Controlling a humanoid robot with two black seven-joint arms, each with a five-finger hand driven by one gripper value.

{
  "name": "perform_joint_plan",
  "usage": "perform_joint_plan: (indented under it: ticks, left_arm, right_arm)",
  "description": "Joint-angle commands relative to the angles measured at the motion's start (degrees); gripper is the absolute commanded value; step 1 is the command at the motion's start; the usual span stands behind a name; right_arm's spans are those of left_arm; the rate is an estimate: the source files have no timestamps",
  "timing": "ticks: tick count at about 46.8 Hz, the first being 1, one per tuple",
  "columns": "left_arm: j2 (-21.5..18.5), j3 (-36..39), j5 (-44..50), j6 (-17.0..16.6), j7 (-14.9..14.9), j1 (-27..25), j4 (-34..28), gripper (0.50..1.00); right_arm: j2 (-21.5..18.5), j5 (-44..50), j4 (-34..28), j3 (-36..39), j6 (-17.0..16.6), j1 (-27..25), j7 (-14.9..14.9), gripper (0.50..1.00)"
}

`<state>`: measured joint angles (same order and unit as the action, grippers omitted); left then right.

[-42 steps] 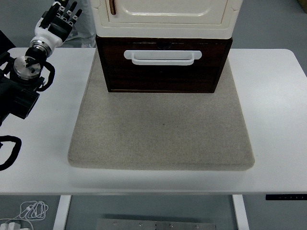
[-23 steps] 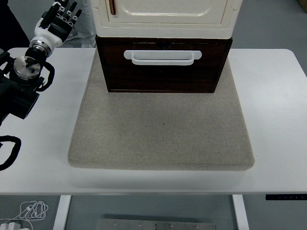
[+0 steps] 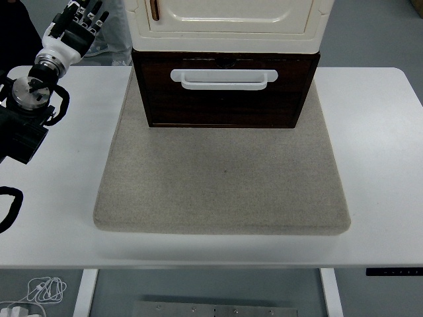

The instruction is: Open the drawer under the combination cabinet

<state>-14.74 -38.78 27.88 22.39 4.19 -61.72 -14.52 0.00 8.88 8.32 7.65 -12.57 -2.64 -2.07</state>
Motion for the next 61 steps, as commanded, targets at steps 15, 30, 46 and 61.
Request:
perform_joint_plan:
  ticks: [15,30,46,61]
  left_arm:
    - [-0.6,-0.2,-3.2,0.0,0.2,-0.2,-0.1,1.0]
    - [-10.9,-0.2,-6.2,0.1,0.2,-8.2,-2.4,1.0]
    - [-20.4,-0.2,-20.0,0.0,0.5,-19.7,-14.8,1.0]
    - [-26.4,-0.2,-33.3,-0.3,1.6,-26.9,-35.6,1.0]
  right_arm:
    - [0.0,0.0,-0.1,0.0,0.0,0.0,0.0,0.926]
    - [0.0,0.0,-0.1,0.0,0.0,0.0,0.0,0.926]
    - [0.0,0.0,0.0,0.0,0.0,0.0,0.0,0.926]
    - [0.0,0.0,0.0,0.0,0.0,0.0,0.0,0.926]
